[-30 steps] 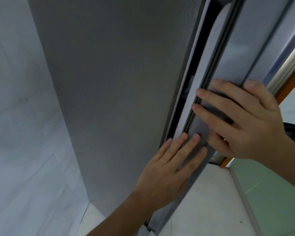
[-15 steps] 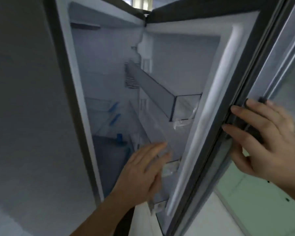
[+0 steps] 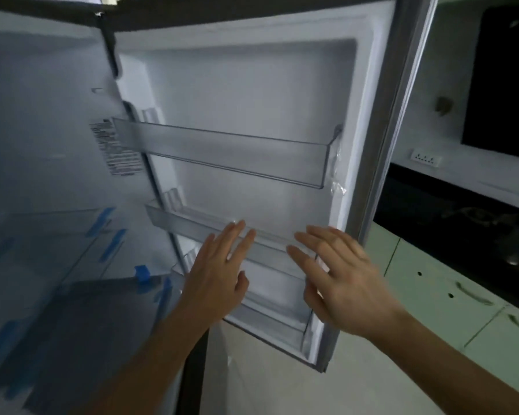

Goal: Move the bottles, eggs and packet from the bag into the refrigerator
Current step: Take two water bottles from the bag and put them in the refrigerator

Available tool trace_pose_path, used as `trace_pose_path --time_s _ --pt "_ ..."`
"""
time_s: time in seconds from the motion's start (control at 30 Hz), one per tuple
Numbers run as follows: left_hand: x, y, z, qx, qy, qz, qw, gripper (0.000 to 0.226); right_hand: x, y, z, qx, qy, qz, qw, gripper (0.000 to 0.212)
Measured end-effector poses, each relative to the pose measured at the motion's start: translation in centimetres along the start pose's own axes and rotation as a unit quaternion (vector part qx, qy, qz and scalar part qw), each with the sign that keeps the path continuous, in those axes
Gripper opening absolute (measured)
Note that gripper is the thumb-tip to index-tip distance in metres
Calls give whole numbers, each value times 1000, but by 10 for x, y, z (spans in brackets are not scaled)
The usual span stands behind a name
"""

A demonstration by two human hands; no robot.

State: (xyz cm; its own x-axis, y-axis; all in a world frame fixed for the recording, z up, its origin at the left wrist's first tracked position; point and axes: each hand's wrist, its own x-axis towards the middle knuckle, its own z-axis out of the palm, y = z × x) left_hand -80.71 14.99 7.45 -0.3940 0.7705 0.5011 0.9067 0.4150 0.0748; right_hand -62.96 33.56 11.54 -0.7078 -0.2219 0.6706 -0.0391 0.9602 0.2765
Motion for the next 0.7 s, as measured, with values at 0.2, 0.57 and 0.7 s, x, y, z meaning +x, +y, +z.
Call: trace_pose_path --time_s 0.2,0.57,0.7 --pt "61 3 27 43 -37 7 998 85 16 45 65 17 -82 65 994 59" --pt "129 -14 62 116 -42 -35 992 87 41 124 138 -9 -149 86 985 78" --pt "140 -33 65 150 -59 -51 986 90 64 135 159 14 -155 93 983 82"
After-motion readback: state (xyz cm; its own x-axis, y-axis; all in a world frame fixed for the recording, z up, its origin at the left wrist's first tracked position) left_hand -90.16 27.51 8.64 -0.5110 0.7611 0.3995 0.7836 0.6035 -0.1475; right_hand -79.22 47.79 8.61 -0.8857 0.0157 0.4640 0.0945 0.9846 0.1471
